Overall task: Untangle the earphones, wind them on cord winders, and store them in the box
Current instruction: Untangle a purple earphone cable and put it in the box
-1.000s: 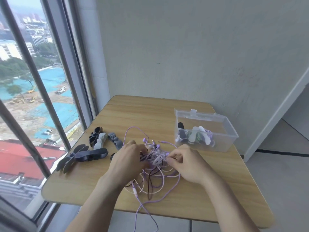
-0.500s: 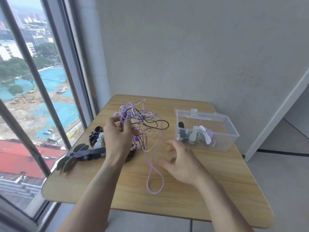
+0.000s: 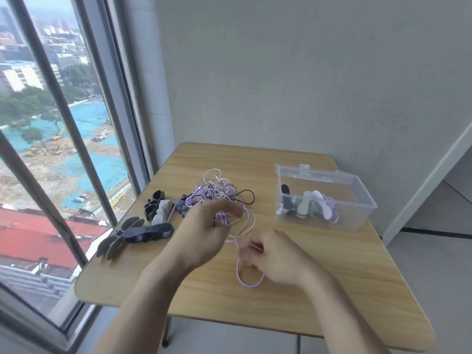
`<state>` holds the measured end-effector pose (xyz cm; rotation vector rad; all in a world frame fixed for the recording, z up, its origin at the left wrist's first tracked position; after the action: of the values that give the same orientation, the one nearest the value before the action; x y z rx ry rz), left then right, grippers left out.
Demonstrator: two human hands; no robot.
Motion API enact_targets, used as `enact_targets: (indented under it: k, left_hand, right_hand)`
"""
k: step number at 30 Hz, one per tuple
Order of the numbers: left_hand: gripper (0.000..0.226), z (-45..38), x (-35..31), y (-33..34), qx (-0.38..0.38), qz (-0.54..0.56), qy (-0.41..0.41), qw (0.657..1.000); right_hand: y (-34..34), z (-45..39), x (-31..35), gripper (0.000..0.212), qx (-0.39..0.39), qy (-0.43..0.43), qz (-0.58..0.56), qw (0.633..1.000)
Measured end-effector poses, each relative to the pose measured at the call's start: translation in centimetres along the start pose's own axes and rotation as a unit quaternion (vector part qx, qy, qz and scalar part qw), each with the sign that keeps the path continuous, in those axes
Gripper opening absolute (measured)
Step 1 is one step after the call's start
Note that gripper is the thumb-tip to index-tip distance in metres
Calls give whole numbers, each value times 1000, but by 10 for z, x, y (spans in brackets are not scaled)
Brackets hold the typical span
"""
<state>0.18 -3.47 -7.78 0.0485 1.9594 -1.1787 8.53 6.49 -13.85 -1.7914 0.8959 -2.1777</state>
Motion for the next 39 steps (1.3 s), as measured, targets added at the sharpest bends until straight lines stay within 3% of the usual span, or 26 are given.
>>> enact_targets:
  k: [2, 4, 7, 9, 11, 13, 15, 18, 21, 23, 25, 28, 32, 35, 37, 39]
  left_hand:
    - [49, 6, -6, 23, 76, -29, 38, 996]
    - [38, 7, -7, 34, 80, -43, 58, 994]
    - [8, 0, -4, 33, 14, -108, 72, 991]
    - [17, -5, 5, 23, -50, -156, 53, 985]
    - [22, -10, 16, 8, -118, -170, 16, 978]
    - [19, -10, 25, -12, -178, -136, -42, 974]
    - [19, -8, 35, -29, -225, -48, -98, 968]
    - [36, -3, 33, -43, -261, 56, -112, 957]
    - [62, -1, 24, -41, -241, 118, -107, 957]
    - [66, -3, 16, -35, -209, 157, -91, 961]
    - [54, -5, 13, -32, -203, 192, -83, 956]
    - [30, -8, 22, -36, -236, 228, -107, 939]
    - [6, -12, 7, -27, -179, 166, -60, 968]
    - [28, -13, -15, 7, -63, 65, 24, 996]
    - [53, -10, -29, 38, 7, -29, 106, 994]
    - [59, -6, -34, 62, 39, -100, 139, 984]
  right_hand:
    - [-21, 3, 9, 30, -57, -33, -125, 990]
    - [-48, 10, 21, 33, -120, -67, -263, 955]
    - [-79, 27, 34, 27, -172, -113, -429, 879]
    - [-96, 36, 32, 23, -199, -130, -495, 836]
    - [-118, 48, 27, 20, -251, -158, -450, 843]
    - [-143, 66, 25, 20, -318, -183, -284, 886]
    - [-157, 75, 19, 14, -353, -175, -165, 904]
    - [-166, 78, -3, 11, -397, -127, -107, 903]
    - [-167, 76, -28, 34, -433, -32, -124, 892]
    - [-154, 67, -50, 53, -393, 47, -248, 884]
    - [-131, 58, -59, 69, -316, 101, -401, 854]
    - [-119, 52, -43, 81, -255, 68, -540, 799]
    - [-118, 50, -14, 84, -185, -10, -630, 754]
    - [-110, 50, 6, 90, -121, -36, -648, 751]
    - [-106, 50, 16, 91, -96, -55, -645, 756]
    - [-101, 50, 25, 91, -71, -63, -629, 771]
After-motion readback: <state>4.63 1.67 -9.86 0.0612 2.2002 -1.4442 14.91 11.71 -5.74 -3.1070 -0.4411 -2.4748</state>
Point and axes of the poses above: each hand's wrist, its own z-axis away from the middle knuckle, its own y-axis out of the palm, x = y × z, the point moved 10 cm from there along -z, towards the middle knuckle, and after that the axes turned 11 degrees about -z, right-handed, at the moved point
